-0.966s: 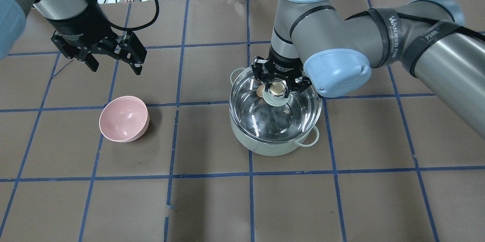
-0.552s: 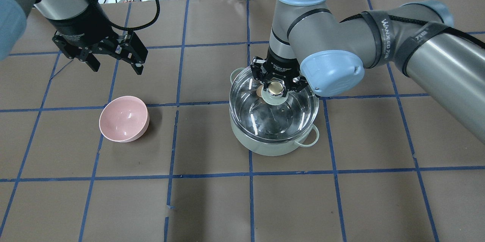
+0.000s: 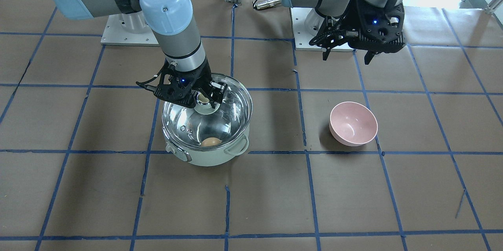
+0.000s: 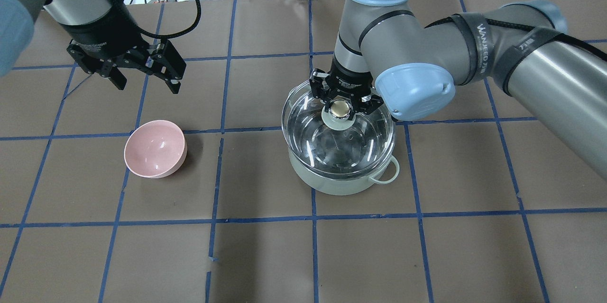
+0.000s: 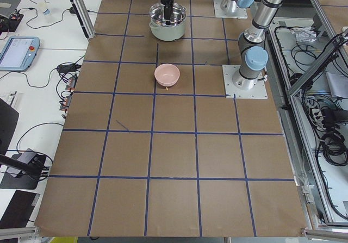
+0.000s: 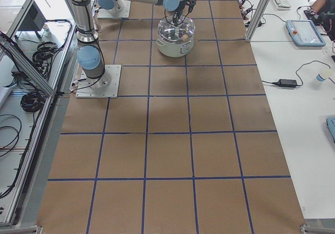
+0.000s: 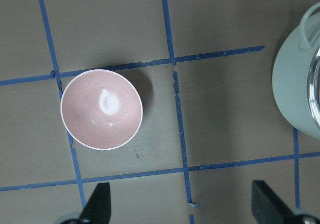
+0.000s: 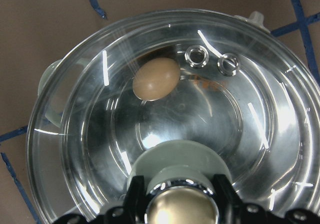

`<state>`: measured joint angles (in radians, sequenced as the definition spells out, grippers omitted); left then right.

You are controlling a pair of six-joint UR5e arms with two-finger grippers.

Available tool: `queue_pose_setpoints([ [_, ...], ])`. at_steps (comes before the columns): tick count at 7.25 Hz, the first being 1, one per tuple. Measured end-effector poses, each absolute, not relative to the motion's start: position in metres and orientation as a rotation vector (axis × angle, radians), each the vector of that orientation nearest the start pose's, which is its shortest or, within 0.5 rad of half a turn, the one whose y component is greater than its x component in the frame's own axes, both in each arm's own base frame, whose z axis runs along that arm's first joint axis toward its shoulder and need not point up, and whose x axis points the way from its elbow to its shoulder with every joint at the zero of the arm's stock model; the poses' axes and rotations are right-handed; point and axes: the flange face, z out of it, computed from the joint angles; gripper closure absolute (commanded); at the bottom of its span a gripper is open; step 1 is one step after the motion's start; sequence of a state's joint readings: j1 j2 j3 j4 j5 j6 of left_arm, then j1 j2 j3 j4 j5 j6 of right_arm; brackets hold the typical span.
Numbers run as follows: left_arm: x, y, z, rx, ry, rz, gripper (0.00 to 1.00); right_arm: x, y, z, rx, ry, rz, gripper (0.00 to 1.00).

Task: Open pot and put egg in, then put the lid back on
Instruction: 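Lower the glass lid onto the pot with the right gripper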

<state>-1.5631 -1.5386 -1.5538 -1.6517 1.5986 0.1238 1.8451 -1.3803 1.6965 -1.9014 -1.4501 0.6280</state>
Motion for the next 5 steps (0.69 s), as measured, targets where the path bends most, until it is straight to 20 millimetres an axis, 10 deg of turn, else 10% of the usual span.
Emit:
queue_pose_setpoints([
  [5,-0.1270,-0.4756,0.5039,0.180,3.111,0.050,0.00,0.2888,-0.4953,0.3581,0.539,2.981,0.067,0.70],
])
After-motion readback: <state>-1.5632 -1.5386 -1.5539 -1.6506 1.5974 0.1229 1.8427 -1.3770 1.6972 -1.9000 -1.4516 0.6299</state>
